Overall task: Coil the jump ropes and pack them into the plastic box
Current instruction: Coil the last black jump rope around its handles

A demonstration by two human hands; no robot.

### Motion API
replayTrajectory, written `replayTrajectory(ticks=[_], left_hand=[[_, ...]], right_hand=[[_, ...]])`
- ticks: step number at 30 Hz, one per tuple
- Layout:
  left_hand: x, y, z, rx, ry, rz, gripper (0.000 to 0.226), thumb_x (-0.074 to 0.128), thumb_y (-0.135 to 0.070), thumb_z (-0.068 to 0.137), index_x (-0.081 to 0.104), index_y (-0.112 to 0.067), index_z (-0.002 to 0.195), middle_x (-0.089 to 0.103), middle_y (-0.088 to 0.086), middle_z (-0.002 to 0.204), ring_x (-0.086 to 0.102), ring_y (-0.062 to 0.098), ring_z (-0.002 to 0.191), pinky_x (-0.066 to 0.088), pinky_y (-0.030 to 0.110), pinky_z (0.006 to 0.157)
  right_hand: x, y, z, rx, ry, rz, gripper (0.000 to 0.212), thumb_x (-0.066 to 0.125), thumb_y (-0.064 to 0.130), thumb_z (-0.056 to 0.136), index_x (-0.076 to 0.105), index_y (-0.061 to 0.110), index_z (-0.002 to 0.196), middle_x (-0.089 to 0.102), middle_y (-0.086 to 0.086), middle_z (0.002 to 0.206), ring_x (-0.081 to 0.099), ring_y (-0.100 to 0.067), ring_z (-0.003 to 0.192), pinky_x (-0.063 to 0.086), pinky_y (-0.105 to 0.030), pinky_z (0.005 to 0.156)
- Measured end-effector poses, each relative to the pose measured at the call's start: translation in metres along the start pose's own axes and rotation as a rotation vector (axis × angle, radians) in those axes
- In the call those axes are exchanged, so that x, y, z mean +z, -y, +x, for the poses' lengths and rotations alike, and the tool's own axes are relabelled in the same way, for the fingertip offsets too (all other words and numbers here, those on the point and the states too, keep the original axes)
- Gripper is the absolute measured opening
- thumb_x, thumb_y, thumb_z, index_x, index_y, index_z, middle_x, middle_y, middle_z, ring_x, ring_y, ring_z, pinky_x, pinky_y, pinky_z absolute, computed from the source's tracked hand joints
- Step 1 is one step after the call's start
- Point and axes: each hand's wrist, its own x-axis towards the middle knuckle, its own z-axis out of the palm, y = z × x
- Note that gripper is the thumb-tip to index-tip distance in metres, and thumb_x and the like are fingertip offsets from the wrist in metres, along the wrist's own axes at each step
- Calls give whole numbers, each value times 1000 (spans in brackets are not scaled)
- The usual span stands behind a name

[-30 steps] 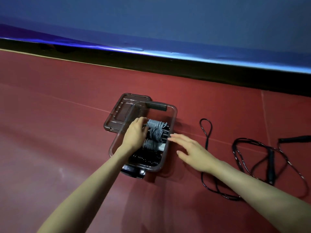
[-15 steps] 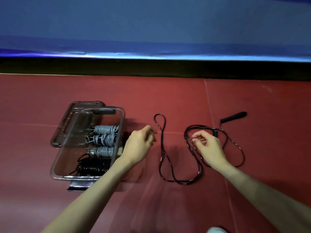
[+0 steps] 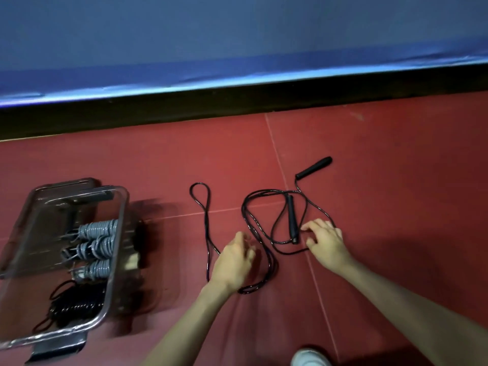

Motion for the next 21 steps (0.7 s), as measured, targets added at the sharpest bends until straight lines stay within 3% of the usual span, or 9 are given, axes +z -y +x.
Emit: replayTrajectory(ticks=[6,9,12,18,21], left_hand=[[31,-10,-12,-9,170,167,39,54,-44,93,45,-14,116,61,8,121,56,33,112,44,38,90],[38,-13,-20,9,216,365,40,55,-41,92,40,-12,115,57,8,123,55,33,112,41,38,88],[41,-10,-24,-14,214,466,29,49,-31,93,41,-12,114,58,11,121,56,36,110,42,38,84],[30,6,-23,-60,150,429,27,44,-26,95,51,-19,121,60,8,121,57,35,109,46,38,82],[18,19,-18,-157,30,328,25,45,-26,96,55,-14,116,65,16,111,59,41,104,46,40,79]], right_hand=[[8,-6,-13,3,141,-130,36,57,17,89,56,26,124,49,7,124,39,-16,121,27,-29,96],[10,-7,-17,-8,166,-170,35,57,17,89,54,26,123,45,7,124,37,-16,122,27,-30,96],[11,-9,-19,-9,171,-193,28,56,16,90,55,25,117,48,7,116,40,-16,118,27,-30,93],[10,-15,-20,-54,192,-139,15,57,16,89,57,28,97,45,14,92,43,-10,101,23,-24,83],[8,-12,-17,-35,219,14,16,60,13,87,57,28,89,51,13,82,48,-11,87,32,-24,81]])
